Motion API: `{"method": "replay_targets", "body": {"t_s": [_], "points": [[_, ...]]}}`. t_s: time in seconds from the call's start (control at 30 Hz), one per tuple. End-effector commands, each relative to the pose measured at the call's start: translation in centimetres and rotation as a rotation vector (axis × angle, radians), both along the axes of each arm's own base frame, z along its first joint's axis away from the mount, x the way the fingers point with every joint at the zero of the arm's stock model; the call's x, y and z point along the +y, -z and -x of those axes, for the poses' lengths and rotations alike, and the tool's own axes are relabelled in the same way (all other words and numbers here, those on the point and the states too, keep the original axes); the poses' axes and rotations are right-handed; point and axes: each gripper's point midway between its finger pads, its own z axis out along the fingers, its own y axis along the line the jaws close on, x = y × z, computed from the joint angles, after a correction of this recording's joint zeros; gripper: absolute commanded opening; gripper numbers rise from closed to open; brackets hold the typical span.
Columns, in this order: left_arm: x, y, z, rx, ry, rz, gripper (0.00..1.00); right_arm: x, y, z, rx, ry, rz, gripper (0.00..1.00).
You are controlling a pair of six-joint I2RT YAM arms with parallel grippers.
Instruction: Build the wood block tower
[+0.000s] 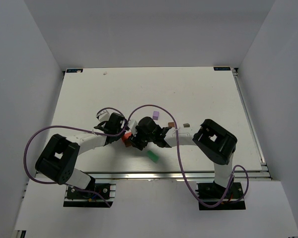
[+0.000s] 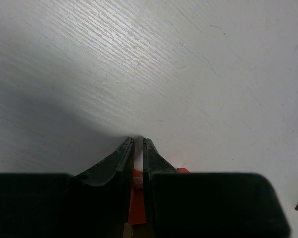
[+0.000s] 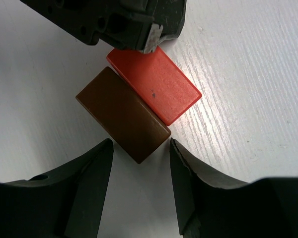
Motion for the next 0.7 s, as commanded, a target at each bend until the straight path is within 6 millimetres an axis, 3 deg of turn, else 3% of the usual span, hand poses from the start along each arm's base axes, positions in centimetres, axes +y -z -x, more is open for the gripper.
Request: {"method": "replay_targets", "body": {"t_s": [0.0,0.67], "points": [[-0.01,-0.37,-0.08,-0.006,-0.001,-0.023,0.24,1.2,-1.56,-0.54,-0.034,-0.007,-0.054,0.55],[-0.84,-0.31,-0.45,-0.011,0.008,-0.003,0.24,1.51,-1.6,-0.05,-0.015,-0.024,-0.077,0.56]]}}
